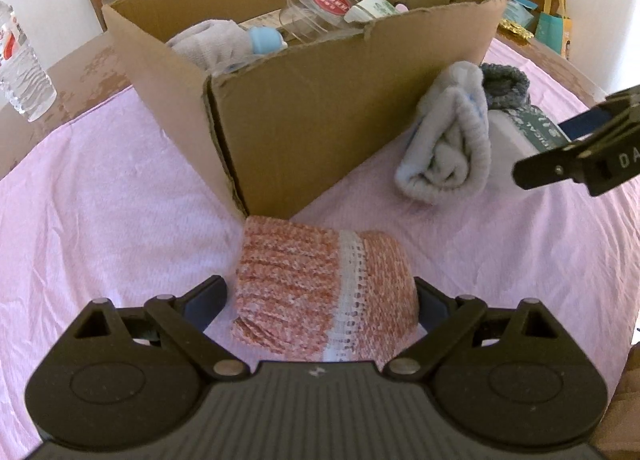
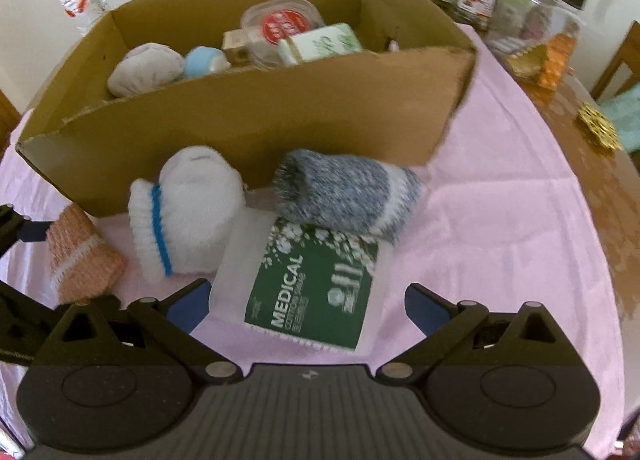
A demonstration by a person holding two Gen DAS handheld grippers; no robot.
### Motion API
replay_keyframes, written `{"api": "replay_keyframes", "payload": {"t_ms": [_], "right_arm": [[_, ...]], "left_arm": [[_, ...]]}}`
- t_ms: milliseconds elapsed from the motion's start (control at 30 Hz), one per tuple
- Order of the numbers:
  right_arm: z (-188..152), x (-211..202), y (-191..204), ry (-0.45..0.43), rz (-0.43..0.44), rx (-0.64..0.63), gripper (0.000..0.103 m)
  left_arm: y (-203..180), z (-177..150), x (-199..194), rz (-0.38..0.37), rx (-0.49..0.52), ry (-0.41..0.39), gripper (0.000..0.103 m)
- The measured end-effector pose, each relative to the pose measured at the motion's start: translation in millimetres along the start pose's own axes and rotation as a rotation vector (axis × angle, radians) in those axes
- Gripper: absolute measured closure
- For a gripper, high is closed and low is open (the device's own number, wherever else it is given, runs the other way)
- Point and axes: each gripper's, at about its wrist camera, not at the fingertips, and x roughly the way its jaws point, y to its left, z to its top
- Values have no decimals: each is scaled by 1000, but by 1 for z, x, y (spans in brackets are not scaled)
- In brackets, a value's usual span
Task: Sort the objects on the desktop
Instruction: 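Grasp the white MEDICAL cotton swab container with the right tool while the left tool holds the sock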
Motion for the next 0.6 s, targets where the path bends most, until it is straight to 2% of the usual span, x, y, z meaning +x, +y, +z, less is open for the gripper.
{"api": "replay_keyframes", "payload": {"t_ms": [167, 433, 500, 600], "right_arm": [[-4, -4, -4, 1, -21, -5, 0], [17, 20, 17, 11, -54, -55, 0], [17, 22, 19, 23, -62, -73, 1], [15, 24, 16, 44, -60, -83, 9]], "left_arm": [[0, -2, -1, 4, -10, -3, 9], [-3, 1, -1, 10, -18, -11, 13], [-2, 1, -2, 3, -21, -16, 16], [-2, 0, -4, -2, -19, -20, 18]]}}
